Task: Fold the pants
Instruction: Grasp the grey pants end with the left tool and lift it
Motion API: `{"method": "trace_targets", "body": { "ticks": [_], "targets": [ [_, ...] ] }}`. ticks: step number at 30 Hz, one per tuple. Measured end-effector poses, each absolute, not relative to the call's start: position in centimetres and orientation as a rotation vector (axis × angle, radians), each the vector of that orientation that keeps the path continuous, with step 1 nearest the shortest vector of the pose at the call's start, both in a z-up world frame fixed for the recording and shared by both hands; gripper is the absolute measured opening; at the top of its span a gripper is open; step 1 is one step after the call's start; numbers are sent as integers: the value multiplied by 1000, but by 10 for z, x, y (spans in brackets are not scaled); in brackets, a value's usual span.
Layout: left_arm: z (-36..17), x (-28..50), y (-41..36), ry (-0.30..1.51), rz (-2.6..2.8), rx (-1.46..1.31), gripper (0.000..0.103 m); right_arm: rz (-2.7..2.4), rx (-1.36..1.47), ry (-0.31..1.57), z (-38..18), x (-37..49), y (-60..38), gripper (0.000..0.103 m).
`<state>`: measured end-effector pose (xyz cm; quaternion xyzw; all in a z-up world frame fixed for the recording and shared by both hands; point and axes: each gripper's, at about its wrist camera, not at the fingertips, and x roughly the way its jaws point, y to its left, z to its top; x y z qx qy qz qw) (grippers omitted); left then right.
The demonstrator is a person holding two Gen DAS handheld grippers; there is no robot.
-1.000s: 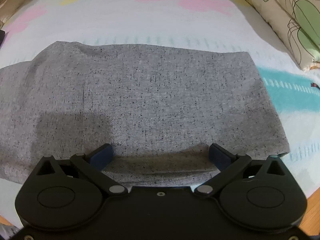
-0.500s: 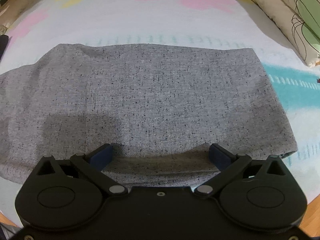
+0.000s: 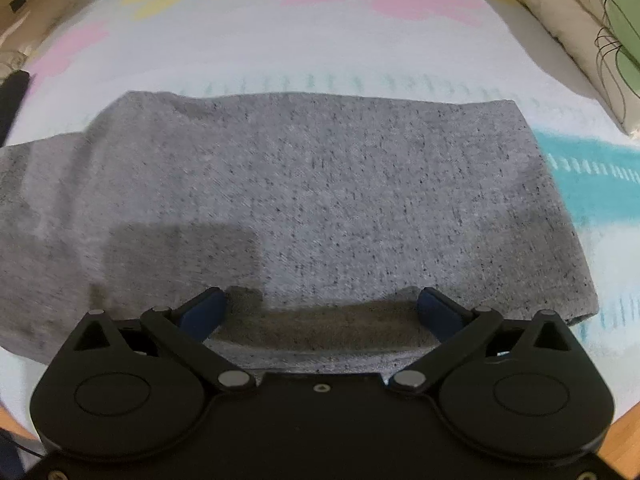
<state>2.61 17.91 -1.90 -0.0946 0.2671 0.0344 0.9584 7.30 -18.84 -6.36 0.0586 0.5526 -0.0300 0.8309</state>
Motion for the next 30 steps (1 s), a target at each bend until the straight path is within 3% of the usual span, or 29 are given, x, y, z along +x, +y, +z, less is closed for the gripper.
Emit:
{"method": "trace_targets", "body": {
  "ticks": [9, 14, 20, 25, 30],
  "targets": [
    [28, 5, 69, 432, -133, -40, 24, -99, 208, 1078, -31, 71, -228, 100],
    [11, 12, -9, 446, -239, 29, 24, -202, 335, 1070, -28, 77, -269, 100],
    [-42, 26, -83, 596, -332, 193, 28, -365, 409, 992, -16, 73, -320, 100],
    [-69, 22, -101, 657, -349, 284, 31, -456, 358, 931, -5, 72, -347, 100],
    [-56, 21, -88, 666, -499, 225, 43, -464, 352, 895, 4, 69, -357, 100]
  ]
}}
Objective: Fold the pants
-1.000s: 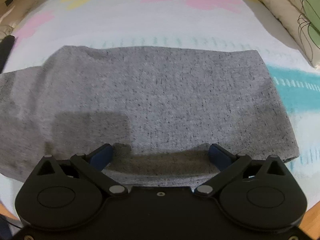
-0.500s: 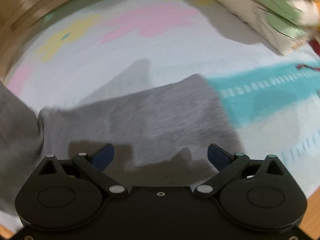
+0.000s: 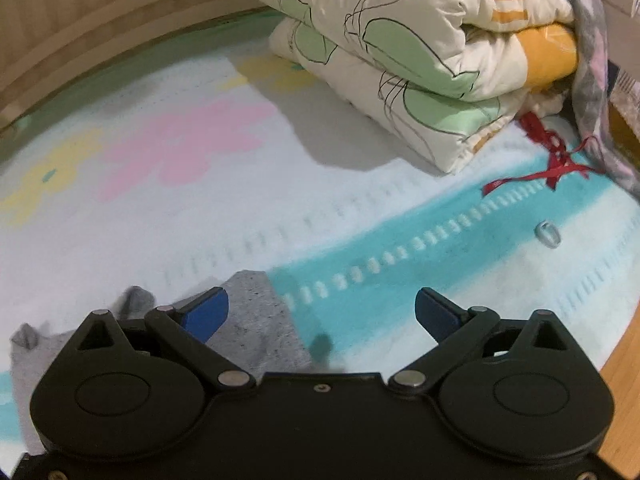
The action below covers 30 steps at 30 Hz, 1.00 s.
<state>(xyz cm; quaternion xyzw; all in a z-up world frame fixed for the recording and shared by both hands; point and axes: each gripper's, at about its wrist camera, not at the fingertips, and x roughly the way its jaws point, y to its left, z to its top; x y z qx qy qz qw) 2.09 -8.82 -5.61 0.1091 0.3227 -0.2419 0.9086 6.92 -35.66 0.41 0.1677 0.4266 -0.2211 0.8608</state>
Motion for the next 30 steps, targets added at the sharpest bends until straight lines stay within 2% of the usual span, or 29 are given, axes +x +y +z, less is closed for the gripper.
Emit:
{"method": "trace_targets", "body": {
  "ticks": [7, 13, 18, 24, 30],
  "targets": [
    [-26, 3, -47, 609, -608, 202, 44, -322, 409, 976, 7, 74, -353, 100],
    [-6, 36, 2, 652, -462, 137, 50, -210, 467, 1018, -6, 79, -336, 100],
    [-26, 74, 34, 773, -320, 122, 50, -129, 504, 1084, -24, 86, -320, 100],
    [-81, 97, 39, 1007, -346, 39, 50, -123, 442, 1105, -37, 92, -299, 100],
    [-87, 102, 31, 1001, -378, 52, 52, -79, 385, 1138, -52, 97, -283, 100]
  ]
}}
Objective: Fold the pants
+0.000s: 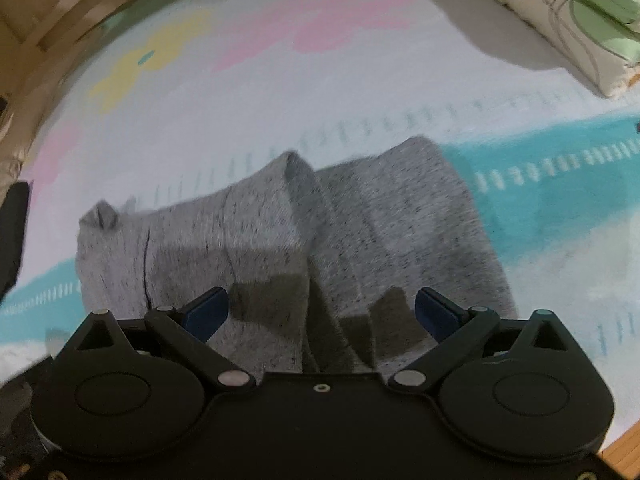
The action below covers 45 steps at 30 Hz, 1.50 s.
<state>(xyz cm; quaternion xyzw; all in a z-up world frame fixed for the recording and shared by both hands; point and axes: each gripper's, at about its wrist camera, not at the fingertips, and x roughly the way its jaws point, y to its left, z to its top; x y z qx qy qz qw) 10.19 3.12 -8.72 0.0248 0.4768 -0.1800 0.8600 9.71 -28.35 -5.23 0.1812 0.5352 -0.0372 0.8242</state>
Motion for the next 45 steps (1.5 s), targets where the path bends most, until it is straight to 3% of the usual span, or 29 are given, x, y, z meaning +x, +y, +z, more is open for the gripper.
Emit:
{"method": "trace_targets", "body": {
  "ticks": [5, 11, 15, 17, 18, 19, 30, 36, 41, 44, 45],
  "targets": [
    [-86, 105, 36, 1011, -385, 14, 52, -58, 421, 1200, -77, 101, -282, 103],
    [-87, 105, 39, 1019, -388, -3, 52, -15, 363, 1160, -78, 99, -280, 103],
    [-83, 107, 48, 1023, -393, -52, 52, 31, 305, 1236, -76, 111, -276, 103],
    [-82, 108, 53, 1021, -380, -73, 52, 55, 332, 1242, -72, 114, -280, 88],
    [-82, 109, 54, 1019, -371, -77, 52, 76, 374, 1225, -69, 113, -283, 67],
    [-82, 110, 56, 1017, -361, -81, 52, 111, 409, 1218, -66, 111, -285, 53],
    [-70, 108, 61, 979, -322, -98, 52, 169, 394, 1043, -15, 82, -283, 26],
    [-59, 102, 49, 929, -364, -79, 52, 144, 360, 926, 22, 71, -296, 24],
    [-72, 103, 30, 972, -404, -40, 52, -7, 350, 1001, 1, 76, -322, 26],
    [-89, 105, 18, 1030, -413, 38, 54, -92, 329, 1132, -32, 87, -326, 38],
    [-93, 103, 16, 1038, -410, 59, 55, -127, 274, 1181, -42, 91, -322, 51]
  ]
}}
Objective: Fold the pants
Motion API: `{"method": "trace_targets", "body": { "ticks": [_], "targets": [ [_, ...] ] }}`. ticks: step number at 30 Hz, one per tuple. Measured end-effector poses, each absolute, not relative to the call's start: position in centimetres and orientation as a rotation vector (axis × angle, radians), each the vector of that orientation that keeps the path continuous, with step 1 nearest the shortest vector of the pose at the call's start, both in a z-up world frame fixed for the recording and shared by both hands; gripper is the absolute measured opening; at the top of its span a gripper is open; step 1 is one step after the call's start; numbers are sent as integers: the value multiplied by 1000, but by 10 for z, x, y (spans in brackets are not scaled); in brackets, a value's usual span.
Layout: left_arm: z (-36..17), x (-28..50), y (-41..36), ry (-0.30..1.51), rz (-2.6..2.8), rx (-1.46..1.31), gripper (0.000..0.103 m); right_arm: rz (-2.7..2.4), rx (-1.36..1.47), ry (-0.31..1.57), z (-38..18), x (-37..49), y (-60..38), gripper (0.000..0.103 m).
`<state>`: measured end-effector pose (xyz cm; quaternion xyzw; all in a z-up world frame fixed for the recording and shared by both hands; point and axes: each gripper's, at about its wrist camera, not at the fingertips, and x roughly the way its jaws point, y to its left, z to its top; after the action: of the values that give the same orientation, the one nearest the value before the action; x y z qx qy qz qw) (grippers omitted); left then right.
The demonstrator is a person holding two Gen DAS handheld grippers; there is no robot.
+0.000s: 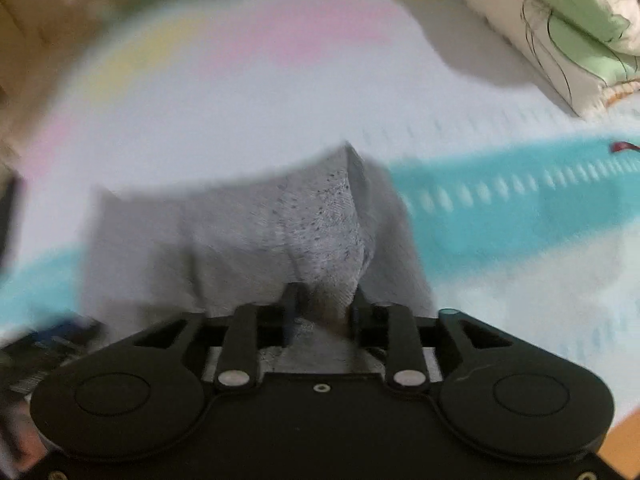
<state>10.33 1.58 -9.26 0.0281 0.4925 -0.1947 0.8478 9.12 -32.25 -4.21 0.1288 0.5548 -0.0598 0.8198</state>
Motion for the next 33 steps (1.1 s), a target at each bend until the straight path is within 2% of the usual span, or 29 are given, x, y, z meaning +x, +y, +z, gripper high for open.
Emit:
{"method": "trace_targets", "body": {
  "ticks": [1, 3, 5, 7, 9, 13, 19, 20, 21, 28, 33],
  "targets": [
    [-93, 101, 15, 1031, -408, 68, 55, -164, 233, 1202, -47, 93, -321, 61],
    [-91, 99, 16, 1037, -415, 73, 55, -194, 189, 1175, -42, 93, -318, 70],
    [-89, 95, 21, 1046, -423, 63, 55, -218, 162, 1114, -27, 89, -319, 72],
    [-89, 90, 27, 1065, -432, 41, 55, -252, 144, 1025, -15, 86, -313, 85],
    [-91, 82, 33, 1076, -437, 28, 55, -253, 151, 952, -7, 88, -308, 91],
    [-91, 60, 35, 1052, -450, 59, 55, -135, 186, 942, -6, 89, -294, 91],
    [-91, 46, 37, 1035, -459, 74, 56, -45, 153, 1140, -52, 98, -270, 91],
    [-90, 46, 38, 1040, -460, 67, 55, -50, 118, 1139, -57, 96, -267, 94],
    [-90, 46, 39, 1046, -465, 62, 55, -62, 91, 1118, -59, 93, -264, 102],
    [-57, 60, 54, 928, -417, 43, 54, -96, 145, 949, -71, 62, -271, 102],
    [-50, 98, 49, 939, -345, 3, 55, -75, 126, 933, -68, 55, -271, 102]
  ]
}}
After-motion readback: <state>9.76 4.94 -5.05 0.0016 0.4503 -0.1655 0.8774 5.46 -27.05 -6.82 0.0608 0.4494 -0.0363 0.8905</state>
